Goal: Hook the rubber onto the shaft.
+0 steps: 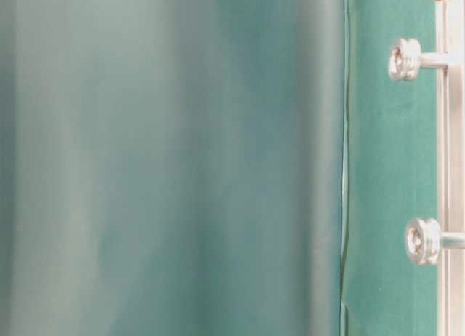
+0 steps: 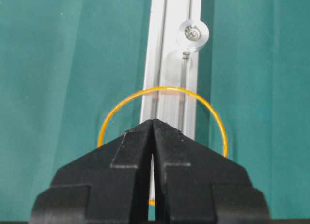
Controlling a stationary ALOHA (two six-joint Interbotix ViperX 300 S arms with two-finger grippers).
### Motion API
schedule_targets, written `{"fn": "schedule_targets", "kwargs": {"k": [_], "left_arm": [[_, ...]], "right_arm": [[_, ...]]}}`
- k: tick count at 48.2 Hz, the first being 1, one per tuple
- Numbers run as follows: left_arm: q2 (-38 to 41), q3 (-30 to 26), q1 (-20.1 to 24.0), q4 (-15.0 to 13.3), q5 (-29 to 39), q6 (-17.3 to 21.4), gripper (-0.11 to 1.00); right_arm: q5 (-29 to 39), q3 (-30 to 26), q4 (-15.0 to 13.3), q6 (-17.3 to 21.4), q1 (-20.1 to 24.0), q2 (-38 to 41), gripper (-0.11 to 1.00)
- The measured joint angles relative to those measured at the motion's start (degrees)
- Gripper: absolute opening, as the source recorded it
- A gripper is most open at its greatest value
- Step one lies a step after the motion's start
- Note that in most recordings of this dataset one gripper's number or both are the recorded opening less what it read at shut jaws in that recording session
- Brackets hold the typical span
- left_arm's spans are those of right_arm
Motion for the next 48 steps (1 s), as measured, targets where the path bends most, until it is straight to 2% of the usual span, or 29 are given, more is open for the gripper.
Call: {"fn": "schedule_targets", "kwargs": {"k": [10, 28, 48], "left_arm": [[0.0, 0.0, 0.0, -0.1, 0.1, 0.0, 0.02], [0.0, 0.0, 0.0, -0.1, 0.1, 0.0, 0.02], [0.0, -0.3, 0.0, -0.1, 0.3, 0.0, 0.02]], "right_arm": [[4.7, -1.1, 0.0, 0.4, 0.0, 0.4, 0.04], [24.5, -3.0, 0.0, 2.5, 0.0, 3.2, 0.04], [28.2, -3.4, -0.4, 2.5, 0.0, 3.5, 0.04]]}}
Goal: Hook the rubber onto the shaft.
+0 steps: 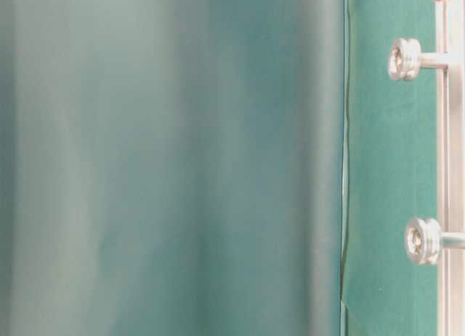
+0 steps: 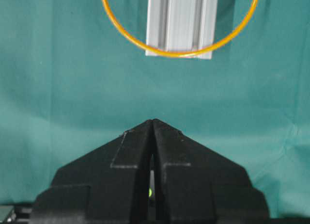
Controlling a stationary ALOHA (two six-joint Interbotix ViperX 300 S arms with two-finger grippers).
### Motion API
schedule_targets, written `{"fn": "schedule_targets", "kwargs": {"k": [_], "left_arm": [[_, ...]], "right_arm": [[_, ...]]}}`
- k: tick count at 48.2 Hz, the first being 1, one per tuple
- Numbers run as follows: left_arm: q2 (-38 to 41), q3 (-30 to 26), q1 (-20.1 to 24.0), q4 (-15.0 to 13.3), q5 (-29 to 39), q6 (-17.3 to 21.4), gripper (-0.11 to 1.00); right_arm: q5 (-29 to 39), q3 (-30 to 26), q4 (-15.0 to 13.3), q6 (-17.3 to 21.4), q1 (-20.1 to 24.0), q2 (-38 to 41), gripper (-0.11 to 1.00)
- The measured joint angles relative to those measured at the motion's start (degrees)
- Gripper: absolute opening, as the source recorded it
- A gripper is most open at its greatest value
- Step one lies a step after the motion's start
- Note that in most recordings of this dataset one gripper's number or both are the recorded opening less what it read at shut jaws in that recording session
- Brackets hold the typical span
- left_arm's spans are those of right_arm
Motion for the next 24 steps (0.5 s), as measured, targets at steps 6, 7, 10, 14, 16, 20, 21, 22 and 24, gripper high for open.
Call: {"fn": "schedule_targets", "kwargs": {"k": [6, 7, 10, 14, 16, 20, 21, 22, 24], "left_arm": [[0.0, 0.0, 0.0, 0.1, -0.2, 0.0, 0.02], [0.0, 0.0, 0.0, 0.1, -0.2, 0.0, 0.02], [0.0, 0.0, 0.0, 0.1, -0.2, 0.0, 0.02], [0.0, 0.0, 0.0, 0.0, 0.0, 0.0, 0.02], [0.0, 0.0, 0.0, 0.1, 0.0, 0.0, 0.02], [0.0, 0.0, 0.0, 0.1, 0.0, 0.0, 0.02], [0.0, 0.0, 0.0, 0.1, 0.0, 0.0, 0.02], [0.1, 0.0, 0.0, 0.1, 0.0, 0.0, 0.02], [0.0, 0.0, 0.0, 0.1, 0.0, 0.0, 0.02]], "right_arm": [[0.9, 0.0, 0.0, 0.0, 0.0, 0.0, 0.04], [1.0, 0.0, 0.0, 0.1, 0.0, 0.0, 0.04], [1.0, 0.0, 0.0, 0.1, 0.0, 0.0, 0.04], [1.0, 0.0, 0.1, 0.3, 0.0, 0.2, 0.07], [1.0, 0.0, 0.1, 0.2, 0.0, 0.2, 0.12], [1.0, 0.0, 0.1, 0.2, 0.0, 0.2, 0.30], [1.0, 0.0, 0.1, 0.2, 0.0, 0.2, 0.36], [1.0, 0.0, 0.1, 0.2, 0.0, 0.2, 0.43], [1.1, 0.0, 0.1, 0.2, 0.0, 0.2, 0.55]]}}
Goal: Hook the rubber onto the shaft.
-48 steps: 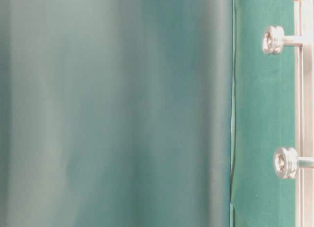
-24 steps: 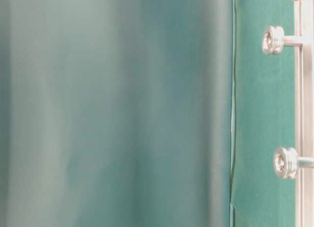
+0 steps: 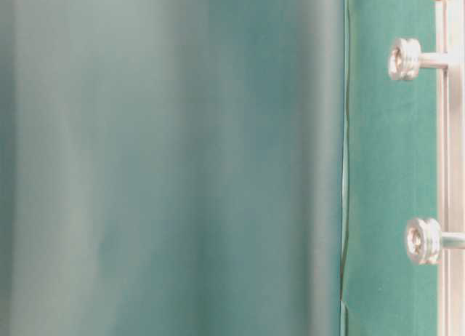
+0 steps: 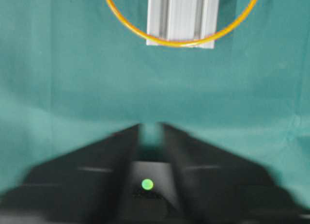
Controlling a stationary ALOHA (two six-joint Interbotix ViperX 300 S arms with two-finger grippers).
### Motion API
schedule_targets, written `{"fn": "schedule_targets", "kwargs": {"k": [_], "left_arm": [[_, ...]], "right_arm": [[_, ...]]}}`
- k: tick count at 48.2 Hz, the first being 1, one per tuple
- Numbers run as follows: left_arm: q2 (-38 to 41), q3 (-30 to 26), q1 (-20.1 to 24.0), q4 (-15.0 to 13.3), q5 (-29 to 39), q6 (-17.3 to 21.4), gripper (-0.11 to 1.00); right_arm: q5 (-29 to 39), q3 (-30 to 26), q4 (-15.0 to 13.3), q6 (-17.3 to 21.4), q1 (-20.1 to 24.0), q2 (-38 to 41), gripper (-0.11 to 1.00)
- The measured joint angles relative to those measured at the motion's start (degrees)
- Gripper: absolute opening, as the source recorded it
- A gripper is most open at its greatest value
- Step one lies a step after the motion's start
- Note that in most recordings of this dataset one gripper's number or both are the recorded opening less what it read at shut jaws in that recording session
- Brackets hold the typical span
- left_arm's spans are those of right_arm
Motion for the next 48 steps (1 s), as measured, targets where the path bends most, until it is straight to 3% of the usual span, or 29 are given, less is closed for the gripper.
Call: {"fn": "schedule_targets", "kwargs": {"k": [6, 10, 48], "left_arm": [[0.0, 0.0, 0.0, -0.1, 0.0, 0.0, 0.02], [0.0, 0.0, 0.1, 0.0, 0.0, 0.0, 0.02], [0.1, 0.0, 0.0, 0.0, -0.2, 0.0, 0.02]], "right_arm": [[-0.1, 0.0, 0.0, 0.0, 0.0, 0.0, 0.90], [-0.2, 0.0, 0.0, 0.1, 0.0, 0.0, 1.00], [-0.4, -0.6, 0.0, 0.0, 0.0, 1.2, 1.00]]}}
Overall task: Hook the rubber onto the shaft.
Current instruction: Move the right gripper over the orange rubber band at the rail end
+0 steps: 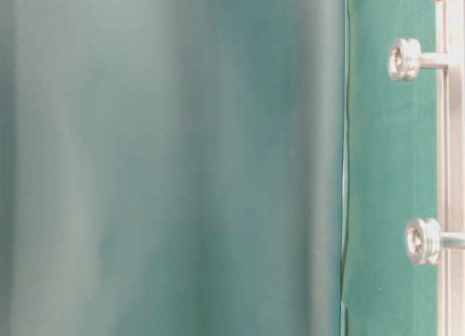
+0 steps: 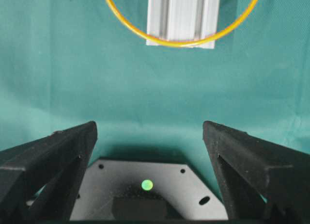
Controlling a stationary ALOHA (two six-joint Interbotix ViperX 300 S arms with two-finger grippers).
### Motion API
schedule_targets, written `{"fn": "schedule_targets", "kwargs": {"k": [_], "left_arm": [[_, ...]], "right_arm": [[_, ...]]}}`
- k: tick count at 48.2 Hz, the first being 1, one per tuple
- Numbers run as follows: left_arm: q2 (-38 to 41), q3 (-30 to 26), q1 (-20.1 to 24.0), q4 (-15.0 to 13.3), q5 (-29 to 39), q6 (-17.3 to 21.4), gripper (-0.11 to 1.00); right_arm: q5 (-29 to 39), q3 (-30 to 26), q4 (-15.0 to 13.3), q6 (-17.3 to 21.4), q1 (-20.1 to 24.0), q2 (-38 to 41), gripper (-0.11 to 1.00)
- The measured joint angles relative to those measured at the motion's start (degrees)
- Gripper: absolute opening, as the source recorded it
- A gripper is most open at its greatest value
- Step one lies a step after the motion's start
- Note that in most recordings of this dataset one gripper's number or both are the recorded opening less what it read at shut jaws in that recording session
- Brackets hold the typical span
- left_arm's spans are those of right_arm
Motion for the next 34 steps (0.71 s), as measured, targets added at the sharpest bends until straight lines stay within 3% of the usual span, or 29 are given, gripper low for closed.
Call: {"fn": "schedule_targets", "kwargs": {"k": [34], "left_arm": [[0.0, 0.0, 0.0, 0.0, 0.2, 0.0, 0.02]], "right_arm": [[-9.4, -9.2, 0.1, -0.3, 0.0, 14.5, 1.00]]}}
